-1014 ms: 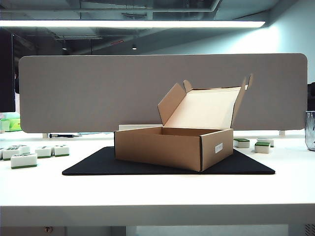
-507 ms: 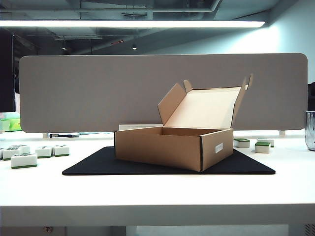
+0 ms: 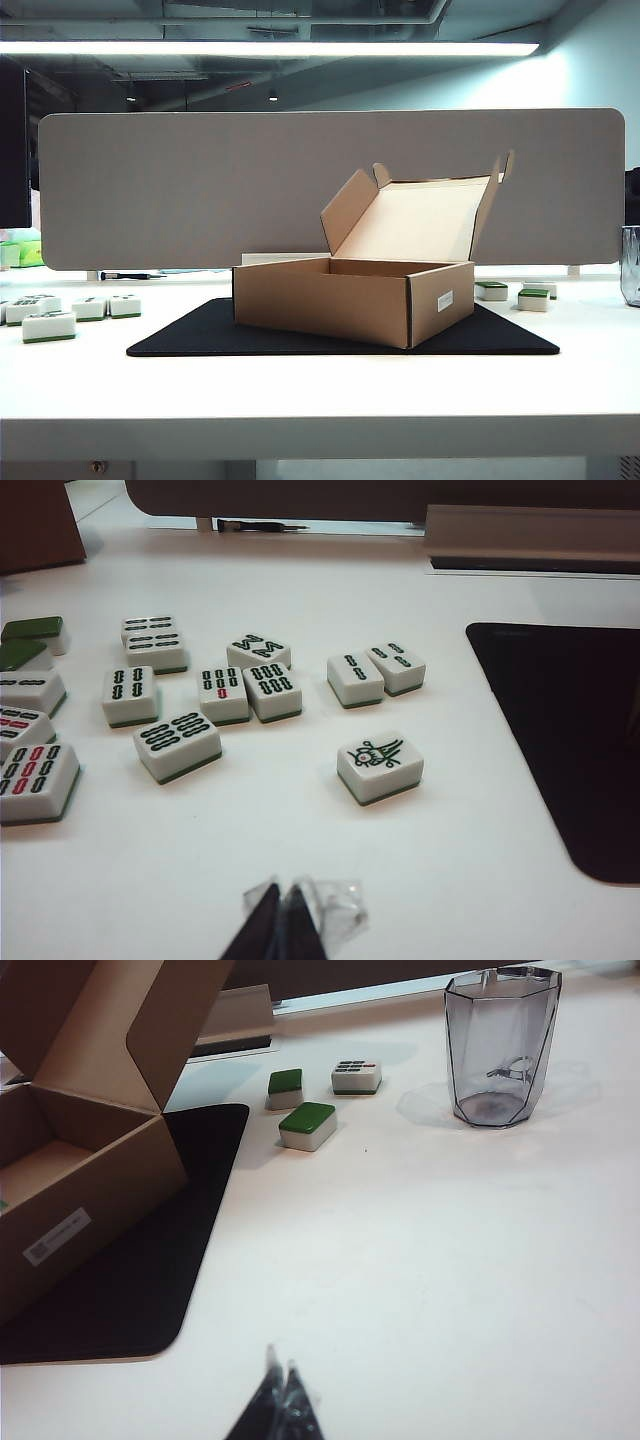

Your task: Pick up four mahjong tiles and put them into the paper box.

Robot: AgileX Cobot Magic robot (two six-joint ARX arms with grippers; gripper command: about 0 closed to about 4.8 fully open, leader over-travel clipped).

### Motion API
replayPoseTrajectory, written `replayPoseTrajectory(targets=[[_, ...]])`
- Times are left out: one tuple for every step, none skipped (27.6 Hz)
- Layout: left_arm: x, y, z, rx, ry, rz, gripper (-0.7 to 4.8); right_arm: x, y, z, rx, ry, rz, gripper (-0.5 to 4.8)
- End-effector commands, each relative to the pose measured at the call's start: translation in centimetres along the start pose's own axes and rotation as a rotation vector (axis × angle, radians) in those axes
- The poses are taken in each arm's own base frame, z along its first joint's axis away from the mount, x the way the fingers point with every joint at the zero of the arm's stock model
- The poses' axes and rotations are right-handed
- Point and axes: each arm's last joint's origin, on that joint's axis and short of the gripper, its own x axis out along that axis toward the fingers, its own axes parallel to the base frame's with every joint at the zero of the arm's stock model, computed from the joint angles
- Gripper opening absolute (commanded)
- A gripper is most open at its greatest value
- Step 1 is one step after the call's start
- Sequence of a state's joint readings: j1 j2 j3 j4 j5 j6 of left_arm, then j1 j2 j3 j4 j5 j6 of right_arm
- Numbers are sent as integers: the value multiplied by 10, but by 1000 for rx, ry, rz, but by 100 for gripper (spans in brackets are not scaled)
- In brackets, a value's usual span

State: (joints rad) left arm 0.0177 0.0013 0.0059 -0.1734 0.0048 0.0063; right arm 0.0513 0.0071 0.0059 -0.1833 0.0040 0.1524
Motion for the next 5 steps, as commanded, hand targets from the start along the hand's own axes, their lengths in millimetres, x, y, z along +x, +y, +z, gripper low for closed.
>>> replayPoseTrajectory(targets=[[0, 0, -1, 0, 12, -6, -5, 0, 0, 0, 1, -9, 0, -1], [0, 0, -1, 0, 12, -6, -5, 0, 0, 0, 1, -9, 0, -1], [0, 0, -1, 0, 12, -6, -5, 0, 0, 0, 1, -8, 0, -1], [0, 0, -1, 0, 12, -6, -5, 0, 0, 0, 1, -8, 0, -1], [0, 0, -1, 0, 12, -6, -5, 0, 0, 0, 1, -8, 0, -1]])
